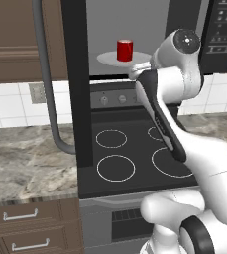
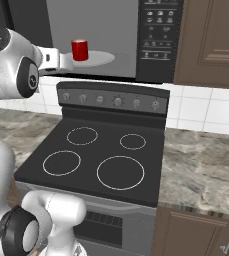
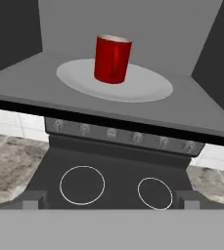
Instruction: Pick the mug from the counter and place it inside the microwave. Then close the microwave.
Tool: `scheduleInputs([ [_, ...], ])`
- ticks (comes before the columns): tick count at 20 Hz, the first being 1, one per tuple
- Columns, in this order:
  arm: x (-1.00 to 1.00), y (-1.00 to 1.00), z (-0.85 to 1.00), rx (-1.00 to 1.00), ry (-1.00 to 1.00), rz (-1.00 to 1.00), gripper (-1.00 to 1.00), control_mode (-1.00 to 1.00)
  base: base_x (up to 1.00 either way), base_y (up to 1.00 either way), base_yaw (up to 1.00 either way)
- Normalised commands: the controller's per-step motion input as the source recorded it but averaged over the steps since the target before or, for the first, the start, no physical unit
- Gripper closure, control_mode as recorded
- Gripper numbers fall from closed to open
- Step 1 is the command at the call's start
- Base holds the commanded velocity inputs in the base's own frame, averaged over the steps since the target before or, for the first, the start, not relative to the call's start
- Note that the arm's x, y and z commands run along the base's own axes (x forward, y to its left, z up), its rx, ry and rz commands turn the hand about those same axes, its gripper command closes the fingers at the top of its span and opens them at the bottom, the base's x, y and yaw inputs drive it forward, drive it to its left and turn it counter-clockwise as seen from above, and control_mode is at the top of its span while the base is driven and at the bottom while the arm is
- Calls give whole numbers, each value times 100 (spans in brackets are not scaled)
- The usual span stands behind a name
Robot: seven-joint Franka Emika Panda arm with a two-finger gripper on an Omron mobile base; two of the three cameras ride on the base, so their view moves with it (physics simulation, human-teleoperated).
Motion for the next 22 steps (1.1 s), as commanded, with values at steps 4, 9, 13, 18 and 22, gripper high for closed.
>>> scheduleInputs([
  [4, -47, 0, 24, 0, -10, 0, -100, -100, 0, 0, 0],
  [9, -37, 0, 22, 0, -9, 0, -100, -100, 0, 0, 0],
  [13, -48, -1, 21, 0, -13, 0, -100, -100, 0, 0, 0],
  [18, -63, 0, 23, 0, -6, 0, -100, -100, 0, 0, 0],
  [22, -38, -7, 10, 0, -3, -4, -100, -100, 0, 0, 0],
])
